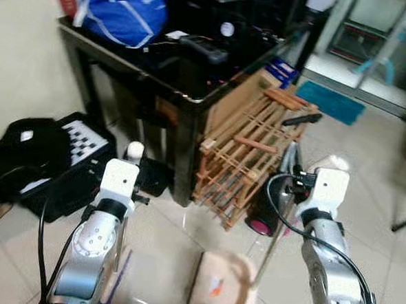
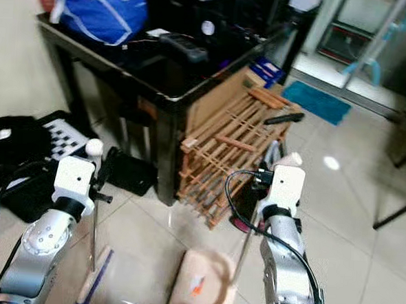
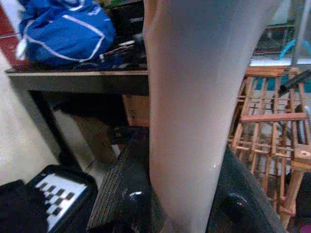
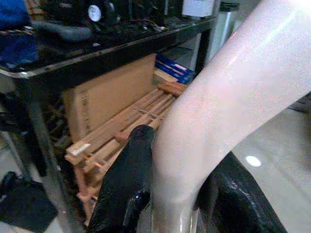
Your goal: Sweep floor
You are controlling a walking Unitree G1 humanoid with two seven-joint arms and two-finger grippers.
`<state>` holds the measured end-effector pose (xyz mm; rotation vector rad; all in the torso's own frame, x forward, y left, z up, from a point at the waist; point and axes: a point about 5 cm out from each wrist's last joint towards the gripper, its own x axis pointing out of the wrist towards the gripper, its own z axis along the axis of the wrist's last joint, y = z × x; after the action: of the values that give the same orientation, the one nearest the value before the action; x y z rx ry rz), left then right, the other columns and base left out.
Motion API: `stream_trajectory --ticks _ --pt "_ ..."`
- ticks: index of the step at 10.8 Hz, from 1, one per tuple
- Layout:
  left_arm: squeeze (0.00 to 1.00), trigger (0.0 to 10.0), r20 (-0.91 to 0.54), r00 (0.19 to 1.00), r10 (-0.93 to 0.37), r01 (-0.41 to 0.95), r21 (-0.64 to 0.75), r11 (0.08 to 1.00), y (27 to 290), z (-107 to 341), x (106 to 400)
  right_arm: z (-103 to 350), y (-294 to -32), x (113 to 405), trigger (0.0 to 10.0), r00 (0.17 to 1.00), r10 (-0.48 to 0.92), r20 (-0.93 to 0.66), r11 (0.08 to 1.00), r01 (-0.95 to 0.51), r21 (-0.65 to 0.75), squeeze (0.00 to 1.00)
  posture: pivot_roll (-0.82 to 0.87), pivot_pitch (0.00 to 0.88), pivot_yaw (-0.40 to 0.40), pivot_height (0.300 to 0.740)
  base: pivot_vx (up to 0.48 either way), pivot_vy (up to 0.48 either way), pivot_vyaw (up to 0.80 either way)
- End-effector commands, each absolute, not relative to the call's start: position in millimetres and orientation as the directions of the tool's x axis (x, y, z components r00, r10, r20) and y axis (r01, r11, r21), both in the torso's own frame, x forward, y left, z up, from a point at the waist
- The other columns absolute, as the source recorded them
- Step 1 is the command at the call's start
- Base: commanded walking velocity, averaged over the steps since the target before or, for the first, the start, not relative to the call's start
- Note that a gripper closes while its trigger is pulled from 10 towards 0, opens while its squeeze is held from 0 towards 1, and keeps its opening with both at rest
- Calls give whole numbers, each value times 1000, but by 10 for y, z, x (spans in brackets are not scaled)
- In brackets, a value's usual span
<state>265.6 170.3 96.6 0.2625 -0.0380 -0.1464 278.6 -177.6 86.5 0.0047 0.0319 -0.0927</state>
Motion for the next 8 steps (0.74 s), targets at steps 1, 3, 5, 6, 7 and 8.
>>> stream_trajectory --ticks 1,3,5,6,7,8 --pt "0 10000 33 985 -170 155 271 950 1664 1020 2684 940 -1822 2785 10000 994 -112 -5 994 112 -4 0 14 0 -2 740 0 0 -800" --pt "0 10000 33 986 -164 149 274 950 1668 1016 2668 955 -1821 2775 10000 993 -116 -11 993 116 0 0 13 0 -2 740 0 0 -800" --pt "0 10000 31 988 -150 136 268 954 1695 1011 2650 973 -1817 2771 10000 992 -122 -10 992 122 -1 0 17 0 -1 740 0 0 -800" --pt "0 10000 -7 991 -132 130 248 960 1730 936 2616 958 -1817 2758 10000 992 -128 -21 992 128 10 0 19 0 -1 740 0 0 -800" --pt "0 10000 -19 994 -106 108 244 964 1772 908 2597 955 -1821 2752 10000 991 -129 -26 992 129 12 0 20 0 -5 740 0 0 -800" --pt "0 10000 -18 995 -99 100 234 967 1784 914 2592 955 -1821 2754 10000 991 -129 -27 992 129 6 0 22 0 -8 740 0 0 -800"
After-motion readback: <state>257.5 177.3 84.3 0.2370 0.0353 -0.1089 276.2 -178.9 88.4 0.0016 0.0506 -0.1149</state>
